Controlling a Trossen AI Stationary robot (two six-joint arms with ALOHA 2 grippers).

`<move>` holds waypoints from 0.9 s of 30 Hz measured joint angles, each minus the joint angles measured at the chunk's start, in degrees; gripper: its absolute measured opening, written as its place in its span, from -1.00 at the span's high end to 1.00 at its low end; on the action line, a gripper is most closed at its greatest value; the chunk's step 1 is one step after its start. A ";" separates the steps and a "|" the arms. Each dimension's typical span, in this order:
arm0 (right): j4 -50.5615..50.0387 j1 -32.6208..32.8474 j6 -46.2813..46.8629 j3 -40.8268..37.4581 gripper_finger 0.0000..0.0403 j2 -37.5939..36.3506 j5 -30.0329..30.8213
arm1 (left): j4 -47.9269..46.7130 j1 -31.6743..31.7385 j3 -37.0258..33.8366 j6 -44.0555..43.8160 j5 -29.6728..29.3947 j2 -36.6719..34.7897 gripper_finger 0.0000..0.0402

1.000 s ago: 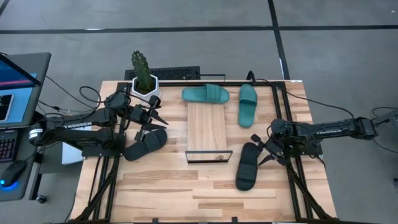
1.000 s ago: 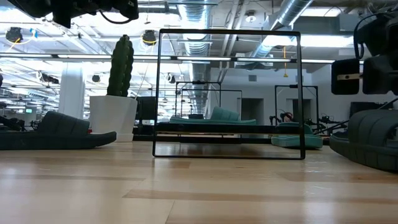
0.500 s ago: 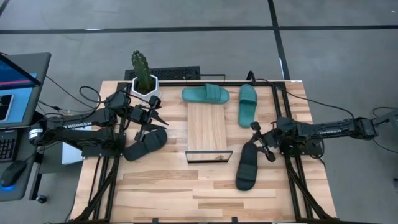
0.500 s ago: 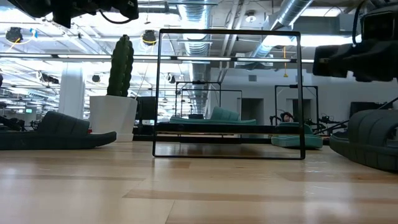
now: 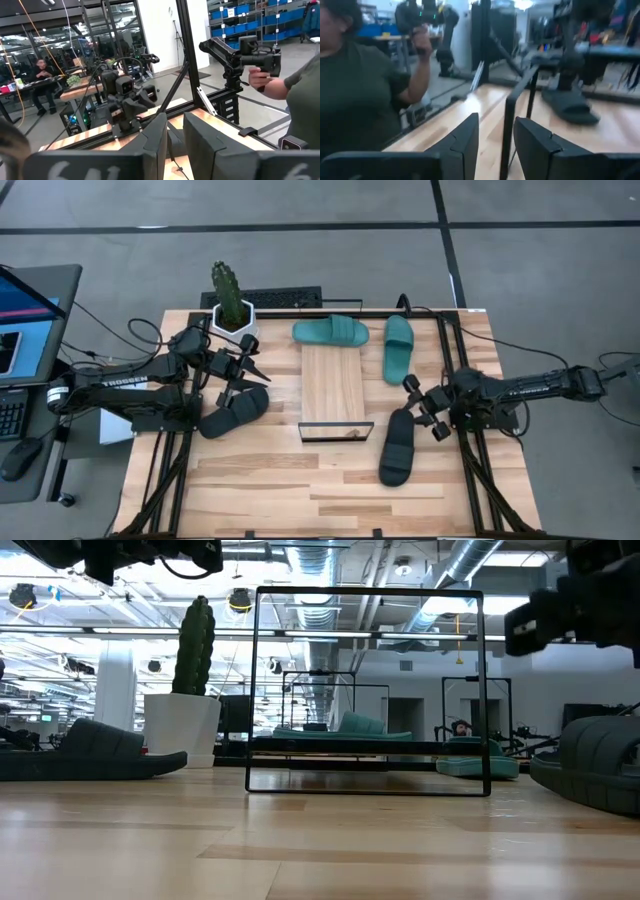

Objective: Pick and place slides into the shelf
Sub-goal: Put the green slide on the shelf

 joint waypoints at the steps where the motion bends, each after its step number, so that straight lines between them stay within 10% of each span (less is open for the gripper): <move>1: 1.73 -0.01 0.03 0.00 0.44 0.02 0.74 | 0.02 0.00 0.00 0.00 -0.02 0.00 0.73; 12: 4.89 -1.76 2.44 0.26 0.44 -0.01 14.85 | -1.06 0.02 0.00 0.36 0.00 0.00 0.73; 27: -21.26 -17.57 3.61 15.35 0.44 5.15 28.60 | -1.60 0.02 0.00 0.87 0.00 0.02 0.73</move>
